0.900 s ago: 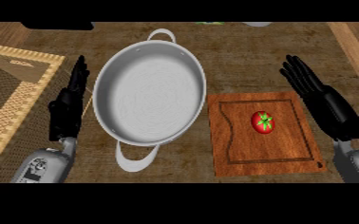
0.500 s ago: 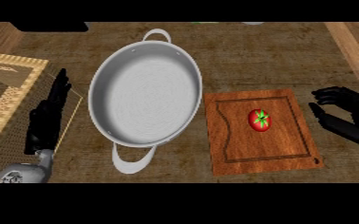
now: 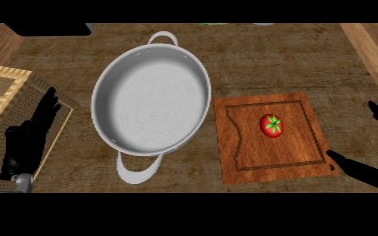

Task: Pick the tomato from the cutting board and place it in the pot

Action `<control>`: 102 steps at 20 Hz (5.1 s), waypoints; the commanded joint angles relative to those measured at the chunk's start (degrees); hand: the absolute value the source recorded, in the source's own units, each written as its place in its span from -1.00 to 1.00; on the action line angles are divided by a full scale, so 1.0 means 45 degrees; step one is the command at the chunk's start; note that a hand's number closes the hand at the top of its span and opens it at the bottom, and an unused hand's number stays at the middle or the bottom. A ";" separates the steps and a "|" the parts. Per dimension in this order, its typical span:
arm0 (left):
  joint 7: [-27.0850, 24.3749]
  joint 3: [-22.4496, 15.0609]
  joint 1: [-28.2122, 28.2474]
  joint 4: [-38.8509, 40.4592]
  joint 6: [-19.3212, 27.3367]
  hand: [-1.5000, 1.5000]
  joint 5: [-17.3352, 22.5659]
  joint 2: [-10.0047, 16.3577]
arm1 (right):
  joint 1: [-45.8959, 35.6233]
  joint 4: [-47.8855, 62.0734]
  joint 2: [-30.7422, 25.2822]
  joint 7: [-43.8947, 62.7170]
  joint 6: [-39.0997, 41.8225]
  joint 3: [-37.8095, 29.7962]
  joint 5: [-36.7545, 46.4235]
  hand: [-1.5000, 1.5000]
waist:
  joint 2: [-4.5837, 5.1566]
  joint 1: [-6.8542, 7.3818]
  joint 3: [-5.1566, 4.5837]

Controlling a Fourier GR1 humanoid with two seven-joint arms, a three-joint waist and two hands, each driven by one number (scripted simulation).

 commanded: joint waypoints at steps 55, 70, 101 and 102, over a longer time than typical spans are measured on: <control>0.0263 0.2212 0.0150 0.0039 -0.2200 0.00 -0.2027 -0.1802 | -0.8041 0.4469 0.3698 1.2383 1.2715 0.2634 0.4994 -1.00 | 0.0082 0.0254 0.0011; 0.1060 0.2902 0.0037 -0.0688 -0.3246 0.00 -0.2256 -0.1931 | -0.8737 0.6907 0.4776 0.9570 1.2595 0.2147 0.7572 1.00 | 0.0094 0.0319 0.0014; 0.0817 0.2191 -0.1387 0.0669 -0.2846 0.00 -0.2864 -0.2670 | -1.6449 -0.0062 0.8858 1.9069 0.4930 1.1830 1.0211 1.00 | -0.0058 0.1021 -0.0026; 0.0585 0.2407 -0.1074 0.0667 -0.2851 0.00 -0.2849 -0.2489 | -1.6707 -0.0001 0.8858 1.9015 0.4925 1.1395 1.0093 1.00 | -0.0033 0.1003 -0.0024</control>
